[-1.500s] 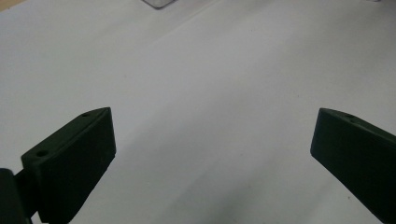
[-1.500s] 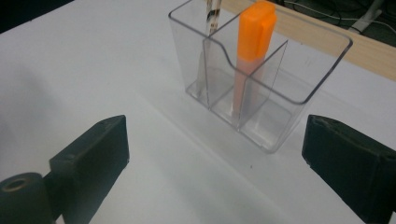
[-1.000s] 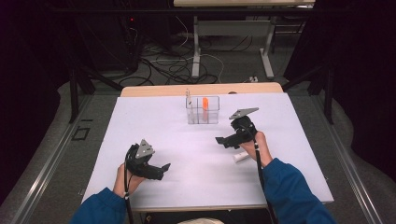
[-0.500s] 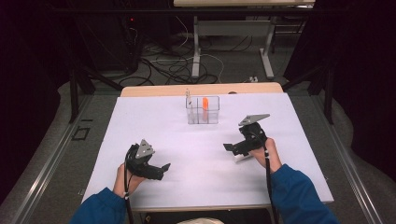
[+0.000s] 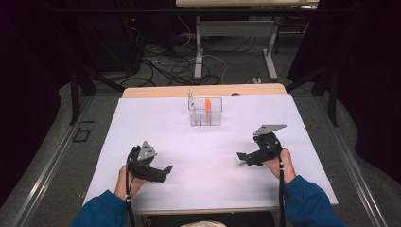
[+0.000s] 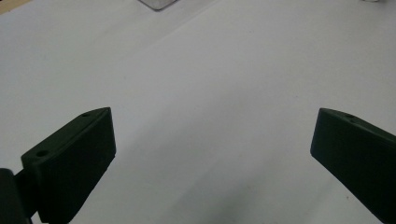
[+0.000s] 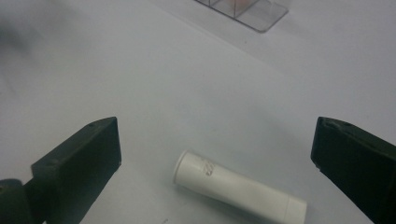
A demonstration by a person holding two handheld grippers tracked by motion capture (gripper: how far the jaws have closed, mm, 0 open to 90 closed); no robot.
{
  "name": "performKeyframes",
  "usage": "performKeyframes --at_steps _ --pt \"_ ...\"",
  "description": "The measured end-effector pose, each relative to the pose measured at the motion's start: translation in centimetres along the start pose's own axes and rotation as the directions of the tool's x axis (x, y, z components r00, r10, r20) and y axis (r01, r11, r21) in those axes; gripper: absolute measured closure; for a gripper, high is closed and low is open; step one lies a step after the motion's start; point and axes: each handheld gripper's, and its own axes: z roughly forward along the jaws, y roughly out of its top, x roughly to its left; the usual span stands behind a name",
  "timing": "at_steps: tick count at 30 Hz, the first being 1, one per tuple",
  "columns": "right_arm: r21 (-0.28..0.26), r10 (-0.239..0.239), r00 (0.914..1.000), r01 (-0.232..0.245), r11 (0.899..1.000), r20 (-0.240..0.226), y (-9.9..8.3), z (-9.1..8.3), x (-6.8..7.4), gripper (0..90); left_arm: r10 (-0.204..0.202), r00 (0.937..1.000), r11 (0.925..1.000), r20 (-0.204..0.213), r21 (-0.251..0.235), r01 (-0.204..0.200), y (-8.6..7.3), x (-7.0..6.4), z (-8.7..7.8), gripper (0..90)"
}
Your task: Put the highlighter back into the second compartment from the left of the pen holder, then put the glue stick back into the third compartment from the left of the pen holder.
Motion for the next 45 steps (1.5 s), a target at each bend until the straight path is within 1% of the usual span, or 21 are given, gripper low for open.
performKeyframes --at_steps 2,3,6,12,13,14,17,19,22,24,26,27,28,33,35,37,38,40,41,42,45 --pt "0.009 0.019 0.9998 -0.019 1.0 0.001 -0.4 -0.3 -0.1 1.4 0.001 1.0 1.0 -0.002 -0.002 -0.001 0.0 0.0 0.0 0.0" --pt "-0.006 0.021 0.9998 -0.021 1.0 0.005 -0.6 -0.3 -0.2 1.4 0.0 1.0 1.0 -0.003 -0.002 0.0 0.0 0.0 0.0 0.0" --pt "-0.003 0.013 0.9996 -0.013 1.0 0.026 -0.9 -0.7 -0.2 1.5 0.0 1.0 1.0 -0.005 -0.003 0.0 0.0 0.0 0.0 0.0" --pt "-0.01 0.014 0.9996 -0.013 1.0 0.025 -1.4 -1.3 -0.4 1.6 0.0 1.0 1.0 -0.003 -0.005 -0.001 0.0 0.0 0.0 0.0" --pt "-0.003 0.025 0.9995 -0.025 1.0 0.018 -1.5 -1.4 -0.4 1.6 0.001 1.0 1.0 -0.003 -0.005 -0.001 0.0 0.0 0.0 0.0" --pt "-0.003 0.019 0.9994 -0.019 1.0 0.028 -1.6 -1.5 -0.5 2.0 0.001 1.0 1.0 -0.002 -0.005 -0.001 0.0 0.0 0.0 0.0" --pt "0.002 0.03 0.9991 -0.03 1.0 0.031 -2.0 -1.7 -0.6 3.2 0.006 1.0 1.0 0.0 -0.001 -0.006 0.0 0.0 0.0 0.0" --pt "-0.007 0.026 0.9989 -0.026 1.0 0.039 -2.1 -1.9 -0.8 6.4 0.002 1.0 1.0 -0.003 -0.005 -0.002 0.0 0.0 0.0 0.0" --pt "-0.011 0.034 0.9984 -0.033 0.999 0.045 -2.3 -2.2 -0.9 15.9 0.003 1.0 1.0 -0.005 -0.002 -0.003 0.0 0.0 0.0 0.0" --pt "-0.014 0.029 0.9975 -0.028 1.0 0.065 -2.5 -2.3 -1.0 20.5 0.001 1.0 1.0 -0.002 -0.001 -0.001 0.0 0.0 0.0 0.0" --pt "-0.011 0.037 0.9971 -0.037 0.999 0.066 -2.6 -2.4 -1.1 25.3 0.002 1.0 1.0 -0.003 0.001 -0.002 0.0 0.0 0.0 0.0" --pt "-0.015 0.03 0.9968 -0.029 0.999 0.074 -2.7 -2.4 -1.2 28.0 0.002 1.0 1.0 -0.004 0.0 -0.002 0.0 0.0 -0.1 0.0" --pt "-0.011 0.037 0.9968 -0.036 0.999 0.07 -2.7 -2.5 -1.2 30.2 0.006 1.0 0.9999 0.005 0.012 -0.006 0.0 0.1 -0.2 0.0" --pt "-0.024 0.049 0.9948 -0.047 0.999 0.09 -3.0 -2.9 -1.4 46.3 0.002 1.0 1.0 -0.005 -0.002 -0.002 0.0 -0.1 0.0 0.0" --pt "-0.028 0.05 0.9937 -0.047 0.998 0.1 -3.1 -3.1 -1.7 51.9 0.008 0.9999 1.0 -0.007 -0.003 -0.008 0.0 0.0 -0.1 0.0" --pt "-0.035 0.066 0.9914 -0.062 0.997 0.113 -3.3 -3.2 -1.8 58.2 0.003 1.0 1.0 -0.006 -0.001 -0.003 0.0 0.0 0.0 0.0" --pt "-0.038 0.054 0.9905 -0.05 0.998 0.126 -3.4 -3.2 -2.1 62.4 0.003 1.0 1.0 -0.006 -0.001 -0.003 0.0 0.0 0.0 0.0" --pt "-0.041 0.093 0.9872 -0.088 0.995 0.13 -3.4 -3.3 -2.1 70.0 0.006 1.0 1.0 -0.007 -0.001 -0.006 0.0 -0.1 -0.1 0.0" --pt "-0.044 0.08 0.9869 -0.074 0.996 0.14 -3.5 -3.2 -2.3 74.0 0.005 1.0 1.0 -0.008 -0.004 -0.005 0.0 -0.1 -0.1 0.0" --pt "-0.039 0.094 0.9853 -0.09 0.995 0.142 -3.5 -3.2 -2.3 77.2 0.005 1.0 1.0 -0.006 0.0 -0.005 0.0 -0.1 -0.1 0.0" --pt "-0.02 0.098 0.9808 -0.096 0.995 0.168 -3.7 -2.8 -2.2 87.9 0.003 1.0 1.0 -0.006 -0.002 -0.003 0.0 -0.1 0.0 0.0"
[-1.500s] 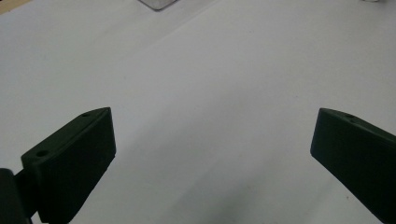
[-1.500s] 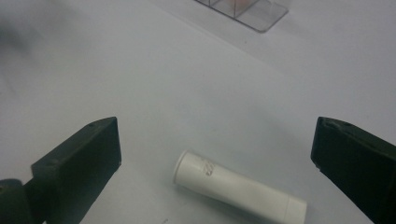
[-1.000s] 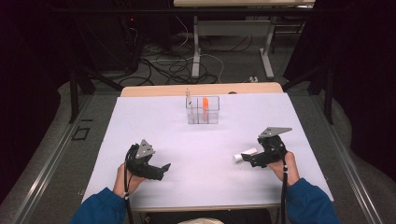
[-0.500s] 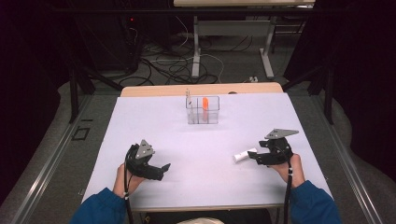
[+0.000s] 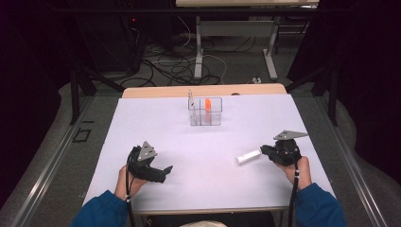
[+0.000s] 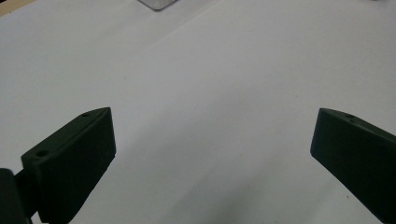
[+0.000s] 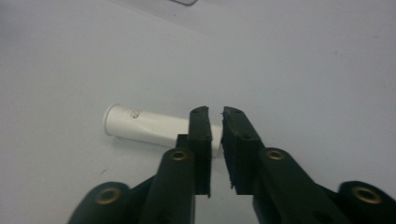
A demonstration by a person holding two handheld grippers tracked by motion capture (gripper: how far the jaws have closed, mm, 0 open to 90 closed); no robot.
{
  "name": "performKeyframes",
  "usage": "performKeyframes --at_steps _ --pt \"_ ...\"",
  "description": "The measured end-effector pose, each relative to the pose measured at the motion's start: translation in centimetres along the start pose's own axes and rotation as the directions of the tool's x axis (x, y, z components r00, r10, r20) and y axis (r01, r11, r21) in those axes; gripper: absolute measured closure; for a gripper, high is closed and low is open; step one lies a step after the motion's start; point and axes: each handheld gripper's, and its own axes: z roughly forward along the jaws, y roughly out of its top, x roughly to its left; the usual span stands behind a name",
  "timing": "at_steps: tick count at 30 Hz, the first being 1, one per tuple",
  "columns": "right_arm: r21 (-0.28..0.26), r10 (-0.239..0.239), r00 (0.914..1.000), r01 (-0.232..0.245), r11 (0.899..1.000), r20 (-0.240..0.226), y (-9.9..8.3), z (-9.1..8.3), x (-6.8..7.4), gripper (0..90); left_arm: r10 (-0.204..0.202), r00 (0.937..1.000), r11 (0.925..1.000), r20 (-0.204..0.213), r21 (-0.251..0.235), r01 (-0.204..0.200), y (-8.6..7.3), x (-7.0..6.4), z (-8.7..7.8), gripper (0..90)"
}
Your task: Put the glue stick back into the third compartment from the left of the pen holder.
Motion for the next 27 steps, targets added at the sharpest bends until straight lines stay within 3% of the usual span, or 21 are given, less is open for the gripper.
performKeyframes --at_steps 6,17,27 --pt "0.02 -0.011 0.9994 0.01 1.0 0.032 -0.1 0.8 0.0 90.0 -0.001 1.0 1.0 0.0 0.001 0.001 0.0 0.0 0.0 0.0" --pt "0.027 0.032 0.9968 -0.034 0.999 0.073 -0.7 2.5 -0.6 90.0 0.003 1.0 0.9999 0.003 0.011 -0.003 0.0 0.0 0.0 0.0" --pt "0.042 0.072 0.9957 -0.074 0.996 0.059 -0.9 3.0 -0.8 90.0 0.006 1.0 0.9999 0.003 0.011 -0.006 0.1 0.0 0.0 0.0"
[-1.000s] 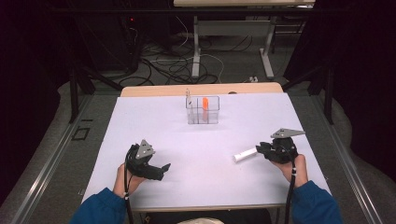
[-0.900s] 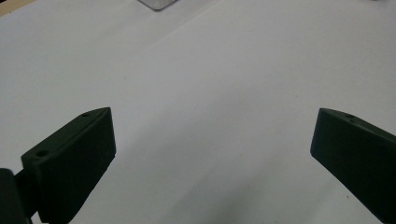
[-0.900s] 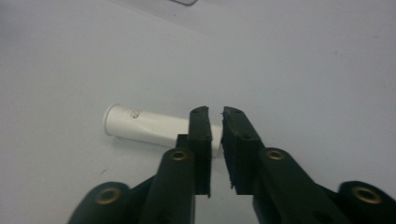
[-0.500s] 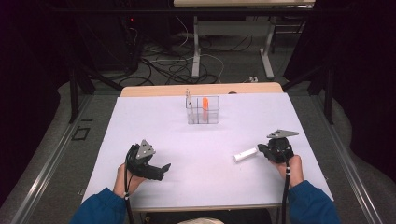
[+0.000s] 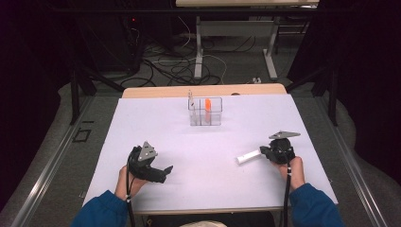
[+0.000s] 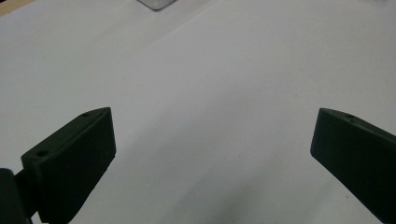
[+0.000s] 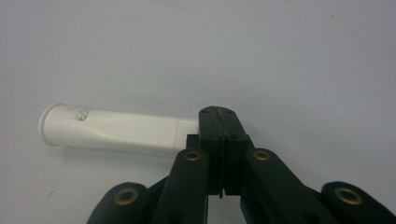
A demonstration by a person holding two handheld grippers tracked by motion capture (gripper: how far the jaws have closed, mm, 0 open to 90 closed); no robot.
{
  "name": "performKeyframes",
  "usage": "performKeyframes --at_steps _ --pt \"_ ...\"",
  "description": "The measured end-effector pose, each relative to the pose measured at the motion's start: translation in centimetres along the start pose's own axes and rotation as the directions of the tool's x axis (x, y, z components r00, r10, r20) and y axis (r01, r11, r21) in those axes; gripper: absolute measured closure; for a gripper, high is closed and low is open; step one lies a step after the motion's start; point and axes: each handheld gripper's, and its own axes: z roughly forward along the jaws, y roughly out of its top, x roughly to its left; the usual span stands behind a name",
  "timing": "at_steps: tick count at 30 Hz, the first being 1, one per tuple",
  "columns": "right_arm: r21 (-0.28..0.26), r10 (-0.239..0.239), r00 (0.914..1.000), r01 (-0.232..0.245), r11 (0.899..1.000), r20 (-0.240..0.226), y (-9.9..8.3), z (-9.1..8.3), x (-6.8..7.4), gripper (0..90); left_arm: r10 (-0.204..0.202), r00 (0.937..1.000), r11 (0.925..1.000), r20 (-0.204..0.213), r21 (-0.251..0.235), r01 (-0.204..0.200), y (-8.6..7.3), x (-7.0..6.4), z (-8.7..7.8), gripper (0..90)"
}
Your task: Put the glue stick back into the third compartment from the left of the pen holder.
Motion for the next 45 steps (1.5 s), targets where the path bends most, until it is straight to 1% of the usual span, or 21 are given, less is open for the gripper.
performKeyframes --at_steps 2,8,12,13,14,16,17,20,22,24,26,27,29,33,34,35,37,39,44,45 --pt "0.0 -0.005 1.0 0.005 1.0 -0.005 0.0 0.0 0.0 90.0 -0.001 1.0 1.0 0.0 0.0 0.001 0.0 0.0 0.0 0.0" --pt "0.011 0.013 0.9998 -0.012 1.0 -0.016 -0.1 0.0 0.1 90.0 0.0 1.0 1.0 0.0 -0.001 0.0 0.0 0.0 0.0 0.0" --pt "0.019 0.005 0.9992 -0.005 1.0 -0.039 -0.1 0.1 0.3 90.0 -0.002 1.0 1.0 0.001 0.0 0.002 0.0 0.0 0.0 0.0" --pt "0.023 0.007 0.9993 -0.006 1.0 -0.038 -0.1 0.1 0.4 90.0 -0.001 1.0 1.0 0.001 0.0 0.001 0.0 0.0 0.0 0.0" --pt "0.027 0.004 0.9988 -0.003 1.0 -0.048 -0.1 0.1 0.5 90.0 -0.001 1.0 1.0 0.001 0.0 0.001 0.0 0.0 0.0 0.0" --pt "0.034 -0.007 0.9986 0.009 0.999 -0.053 -0.1 0.2 0.6 90.0 -0.002 1.0 1.0 0.001 0.0 0.002 0.0 0.0 0.0 0.0" --pt "0.036 0.0 0.9983 0.002 0.999 -0.058 -0.1 0.2 0.7 90.0 -0.002 1.0 1.0 0.001 0.0 0.002 0.0 0.0 0.0 0.0" --pt "0.047 0.0 0.9974 0.003 0.999 -0.072 0.0 0.2 1.0 90.0 -0.001 1.0 1.0 0.0 -0.001 0.001 0.0 0.0 0.0 0.0" --pt "0.047 -0.013 0.9971 0.017 0.999 -0.076 0.0 0.3 1.1 90.0 -0.002 1.0 1.0 0.001 0.0 0.002 0.0 0.0 0.0 0.0" --pt "0.053 -0.008 0.9962 0.013 0.999 -0.086 0.0 0.3 1.3 90.0 -0.002 1.0 1.0 0.0 0.0 0.002 0.0 0.0 0.0 0.0" --pt "0.055 -0.015 0.9953 0.02 0.998 -0.095 0.0 0.3 1.5 90.0 -0.002 1.0 1.0 0.0 0.0 0.002 0.0 0.0 0.0 0.0" --pt "0.056 -0.026 0.9946 0.032 0.998 -0.1 0.0 0.3 1.5 90.0 -0.002 1.0 1.0 0.0 0.0 0.002 0.0 0.0 0.0 0.0" --pt "0.06 -0.02 0.994 0.026 0.998 -0.108 0.0 0.4 1.8 90.0 -0.002 1.0 1.0 0.0 0.0 0.002 0.0 0.0 0.0 0.0" --pt "0.064 -0.029 0.992 0.037 0.997 -0.123 0.0 0.4 2.3 90.0 -0.002 1.0 1.0 0.0 0.001 0.002 0.0 0.0 0.0 0.0" --pt "0.063 -0.039 0.9915 0.047 0.997 -0.124 0.1 0.5 2.4 90.0 -0.002 1.0 1.0 -0.001 0.0 0.002 0.0 0.0 0.0 0.0" --pt "0.067 -0.037 0.9911 0.045 0.997 -0.128 0.1 0.5 2.6 90.0 -0.001 1.0 1.0 -0.001 -0.001 0.001 0.0 0.0 0.0 0.0" --pt "0.071 -0.048 0.9895 0.058 0.996 -0.137 0.1 0.5 2.9 90.0 -0.002 1.0 1.0 -0.001 0.0 0.002 0.0 0.0 0.0 0.0" --pt "0.073 -0.043 0.9879 0.055 0.996 -0.149 0.1 0.6 3.3 90.0 -0.002 1.0 1.0 -0.001 0.001 0.002 0.0 0.0 0.0 0.0" --pt "0.079 -0.055 0.9833 0.07 0.994 -0.174 0.2 0.7 4.3 90.0 -0.001 1.0 1.0 -0.001 0.001 0.001 0.0 0.0 0.0 0.0" --pt "0.082 -0.057 0.9806 0.073 0.994 -0.188 0.2 0.7 4.5 90.0 -0.001 1.0 1.0 -0.001 0.001 0.001 0.0 0.0 0.0 0.0"
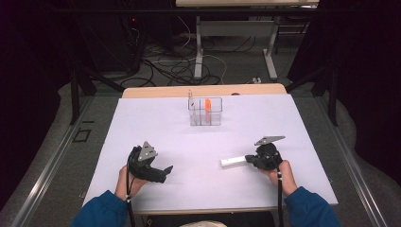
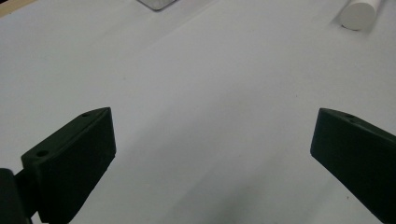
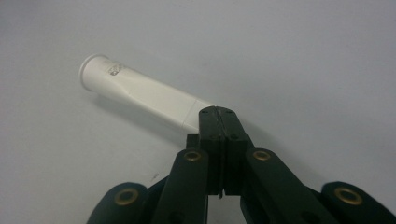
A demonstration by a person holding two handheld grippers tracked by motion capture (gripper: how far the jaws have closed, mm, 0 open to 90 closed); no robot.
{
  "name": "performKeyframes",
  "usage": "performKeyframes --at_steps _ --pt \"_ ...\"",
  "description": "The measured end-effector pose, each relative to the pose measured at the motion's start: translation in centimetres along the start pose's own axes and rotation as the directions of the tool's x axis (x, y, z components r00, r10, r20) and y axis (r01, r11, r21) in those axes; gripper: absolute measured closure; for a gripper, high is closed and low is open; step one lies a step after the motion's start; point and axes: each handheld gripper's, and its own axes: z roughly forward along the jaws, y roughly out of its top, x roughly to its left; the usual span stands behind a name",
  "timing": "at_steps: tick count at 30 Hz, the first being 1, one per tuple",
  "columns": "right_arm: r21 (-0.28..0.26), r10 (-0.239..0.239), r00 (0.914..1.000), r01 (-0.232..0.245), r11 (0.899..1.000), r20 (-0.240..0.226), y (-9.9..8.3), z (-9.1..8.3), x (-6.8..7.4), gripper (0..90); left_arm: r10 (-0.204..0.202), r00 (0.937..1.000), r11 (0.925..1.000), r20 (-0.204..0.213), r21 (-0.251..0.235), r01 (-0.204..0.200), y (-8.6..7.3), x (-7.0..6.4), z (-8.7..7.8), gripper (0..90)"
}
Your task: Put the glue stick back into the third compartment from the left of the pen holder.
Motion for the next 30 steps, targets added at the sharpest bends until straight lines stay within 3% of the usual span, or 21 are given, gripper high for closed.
performKeyframes --at_steps 17,22,23,30 --pt "0.007 -0.067 0.9968 0.067 0.998 -0.044 0.3 0.8 2.0 90.0 0.001 1.0 1.0 0.0 -0.001 -0.001 0.0 0.0 0.0 0.0" --pt "0.028 -0.063 0.9963 0.065 0.998 -0.058 0.4 0.8 2.6 90.0 0.002 1.0 1.0 0.0 -0.001 -0.002 0.0 0.0 0.0 0.0" --pt "0.001 -0.062 0.9954 0.062 0.998 -0.072 0.4 1.0 2.7 90.0 0.002 1.0 1.0 0.0 -0.001 -0.002 0.0 0.0 0.0 0.0" --pt "0.03 -0.082 0.9937 0.085 0.996 -0.076 0.6 1.1 3.5 90.0 0.004 1.0 0.9999 -0.004 -0.009 -0.005 0.0 0.0 0.1 0.0"
